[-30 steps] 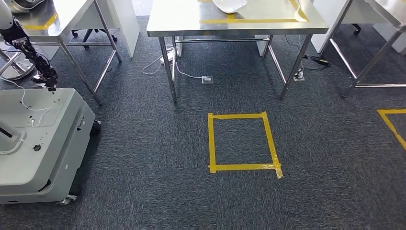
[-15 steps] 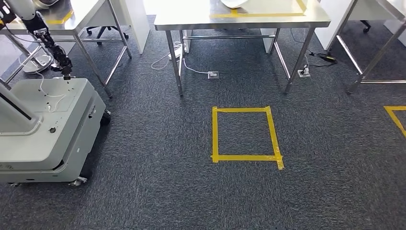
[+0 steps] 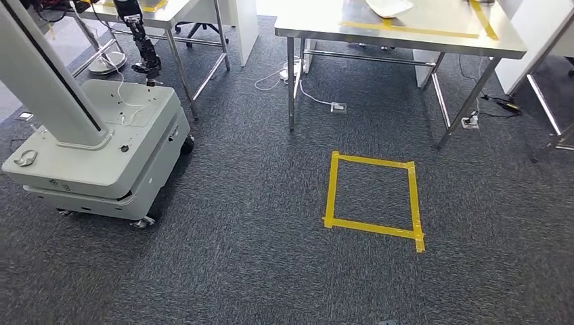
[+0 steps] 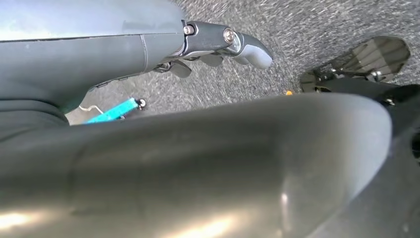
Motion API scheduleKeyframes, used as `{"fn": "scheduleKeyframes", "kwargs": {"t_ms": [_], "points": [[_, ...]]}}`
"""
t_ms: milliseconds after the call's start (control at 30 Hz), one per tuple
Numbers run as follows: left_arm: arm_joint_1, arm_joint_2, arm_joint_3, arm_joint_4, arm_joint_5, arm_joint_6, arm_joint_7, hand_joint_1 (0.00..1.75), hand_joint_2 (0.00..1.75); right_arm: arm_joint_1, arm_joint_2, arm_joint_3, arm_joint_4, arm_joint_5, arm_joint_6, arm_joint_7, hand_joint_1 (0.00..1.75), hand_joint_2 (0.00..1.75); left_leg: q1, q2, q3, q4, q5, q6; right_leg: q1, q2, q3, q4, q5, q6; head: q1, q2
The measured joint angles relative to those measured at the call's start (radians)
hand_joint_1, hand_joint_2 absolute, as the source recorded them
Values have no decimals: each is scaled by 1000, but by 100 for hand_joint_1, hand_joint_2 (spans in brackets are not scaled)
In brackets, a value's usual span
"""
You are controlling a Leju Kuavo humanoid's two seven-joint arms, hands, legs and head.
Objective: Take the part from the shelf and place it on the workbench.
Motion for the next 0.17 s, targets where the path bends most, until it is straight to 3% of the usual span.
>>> {"fn": "scheduleKeyframes", "kwargs": {"t_ms": [67, 167], "points": [[-3, -2, 0, 0, -8, 0, -2, 0, 0, 3, -3, 0, 0, 2, 0, -1, 0, 0, 0, -18, -11, 8, 4, -8, 2, 26, 51, -92, 15, -6, 0, 0], [-6, -4, -1, 0, -25, 0, -2, 0, 0, 11, -4, 0, 0, -2, -1, -2, 0, 0, 3, -41, -22, 6, 12, -25, 7, 12, 55, -107, 15, -14, 0, 0]]}}
